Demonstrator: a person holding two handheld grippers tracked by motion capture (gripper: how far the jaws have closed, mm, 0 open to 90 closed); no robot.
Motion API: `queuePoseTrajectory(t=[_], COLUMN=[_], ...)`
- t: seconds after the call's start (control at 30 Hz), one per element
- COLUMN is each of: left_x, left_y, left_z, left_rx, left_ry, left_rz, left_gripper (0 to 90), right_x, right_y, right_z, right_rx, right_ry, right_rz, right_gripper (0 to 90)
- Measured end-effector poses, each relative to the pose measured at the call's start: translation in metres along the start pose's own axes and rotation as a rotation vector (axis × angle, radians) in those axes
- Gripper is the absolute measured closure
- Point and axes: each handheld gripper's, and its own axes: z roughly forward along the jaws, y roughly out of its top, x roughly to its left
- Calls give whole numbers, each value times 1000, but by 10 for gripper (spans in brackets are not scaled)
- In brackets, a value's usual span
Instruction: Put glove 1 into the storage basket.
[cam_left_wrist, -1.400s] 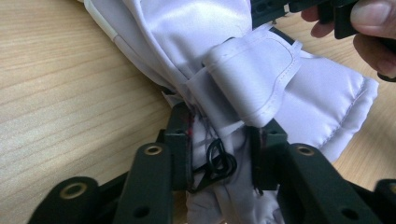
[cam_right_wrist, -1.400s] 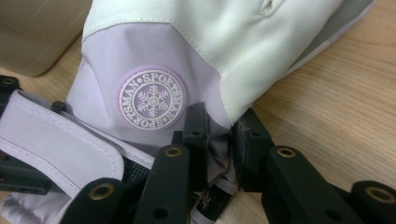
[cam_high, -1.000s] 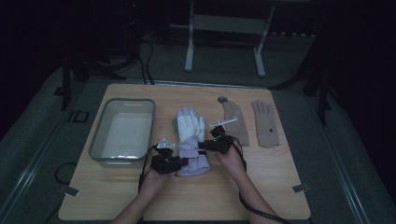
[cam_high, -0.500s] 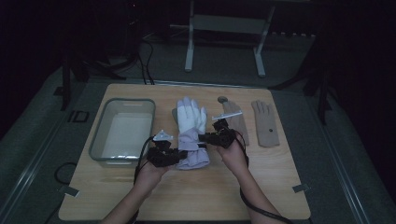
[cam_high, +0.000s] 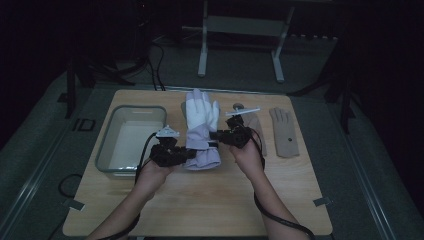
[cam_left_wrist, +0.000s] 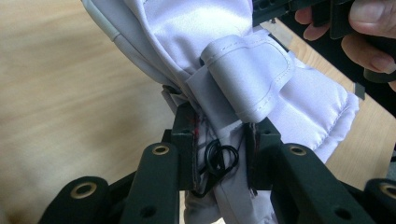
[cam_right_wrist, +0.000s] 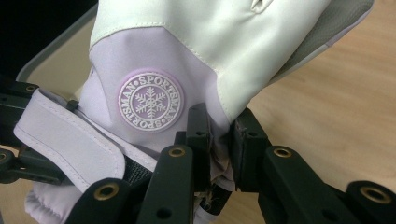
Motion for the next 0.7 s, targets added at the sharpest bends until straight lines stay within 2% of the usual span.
queuePoseTrajectory(t=[0.07,0.17,0.3,0.57,0.7], left_x=[2,4,12,27,38], left_y=[9,15,25,29,27], left_z=[-10,-18,-35,-59,-77], left_rx=[-12,-20,-25,-33,-26], left_ry=[9,15,28,52,69], left_rz=[13,23,36,34,26], left_gripper=[710,710,709,709,709], right_x=[6,10,21,40,57], right_y=[12,20,39,60,73], right_z=[-3,-5,-4,8,20], right_rx=[-13,-27,-44,-44,-38], right_ry=[0,2,11,24,31], right_rz=[-7,-13,-27,-48,-76], right_gripper=[793,793,793,793,793])
